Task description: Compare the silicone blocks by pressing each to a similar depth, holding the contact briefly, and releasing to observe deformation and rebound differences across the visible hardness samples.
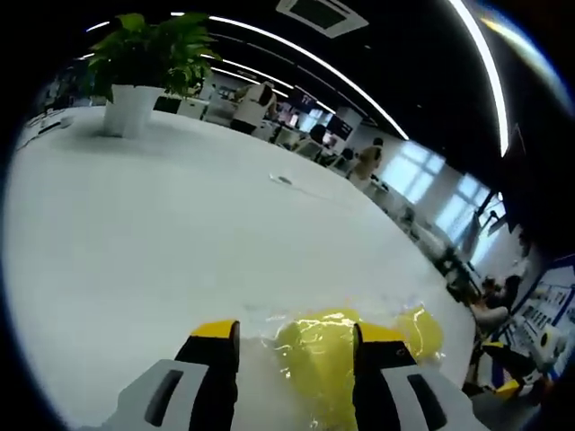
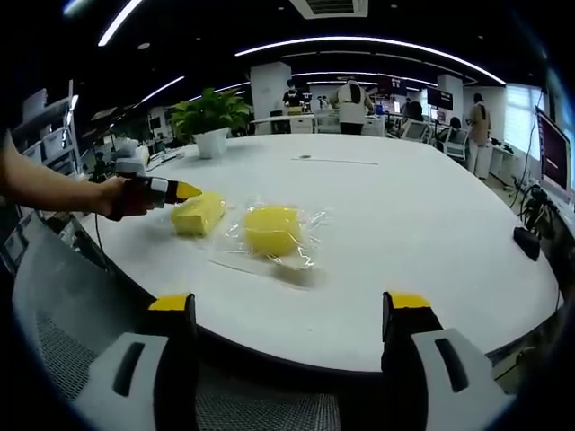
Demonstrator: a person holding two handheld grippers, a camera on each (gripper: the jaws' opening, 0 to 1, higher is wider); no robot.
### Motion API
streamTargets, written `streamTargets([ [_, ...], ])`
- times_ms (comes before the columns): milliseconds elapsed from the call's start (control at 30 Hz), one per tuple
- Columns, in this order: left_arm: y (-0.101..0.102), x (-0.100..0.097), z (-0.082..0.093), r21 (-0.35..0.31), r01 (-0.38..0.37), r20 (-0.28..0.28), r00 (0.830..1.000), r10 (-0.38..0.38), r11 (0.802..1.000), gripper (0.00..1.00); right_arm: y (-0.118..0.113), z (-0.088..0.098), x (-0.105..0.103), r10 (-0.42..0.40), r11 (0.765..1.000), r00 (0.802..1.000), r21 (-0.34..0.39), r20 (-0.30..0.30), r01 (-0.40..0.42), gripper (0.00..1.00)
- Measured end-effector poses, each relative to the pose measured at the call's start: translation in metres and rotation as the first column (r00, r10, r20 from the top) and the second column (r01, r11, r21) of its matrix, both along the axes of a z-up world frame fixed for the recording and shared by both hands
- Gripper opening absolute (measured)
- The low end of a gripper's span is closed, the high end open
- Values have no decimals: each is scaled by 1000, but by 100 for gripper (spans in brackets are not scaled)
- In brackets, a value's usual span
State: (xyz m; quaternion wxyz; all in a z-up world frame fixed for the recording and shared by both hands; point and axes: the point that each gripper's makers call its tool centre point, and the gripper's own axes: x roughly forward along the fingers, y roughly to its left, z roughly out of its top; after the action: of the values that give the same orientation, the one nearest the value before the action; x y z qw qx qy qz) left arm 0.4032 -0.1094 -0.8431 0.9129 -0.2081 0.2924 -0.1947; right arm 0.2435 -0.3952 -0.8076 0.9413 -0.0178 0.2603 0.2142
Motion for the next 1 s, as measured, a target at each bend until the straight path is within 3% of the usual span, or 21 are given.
streamTargets([
  [100, 4, 3, -1, -32, -36, -18, 999, 35, 999, 42, 0, -1, 0, 0, 1000, 1000, -3, -4, 0, 79],
  [167, 9, 5, -2, -16, -62, -15, 998, 62, 998, 35, 1, -1, 0, 1, 1000, 1000, -4, -6, -1, 79],
  [467, 8, 11, -4, -68, -67, -35, 997, 64, 995, 36, 2, -3, 0, 5, 1000, 1000, -10, -18, -5, 78],
  [767, 6, 17, -3, -166, -118, -66, 992, 108, 979, 26, 3, -3, 0, 11, 1000, 1000, -4, -19, -11, 79],
  [1000, -3, 13, 0, -181, -105, -58, 994, 96, 978, 24, 3, -4, 0, 12, 1000, 1000, -4, -20, -12, 79],
])
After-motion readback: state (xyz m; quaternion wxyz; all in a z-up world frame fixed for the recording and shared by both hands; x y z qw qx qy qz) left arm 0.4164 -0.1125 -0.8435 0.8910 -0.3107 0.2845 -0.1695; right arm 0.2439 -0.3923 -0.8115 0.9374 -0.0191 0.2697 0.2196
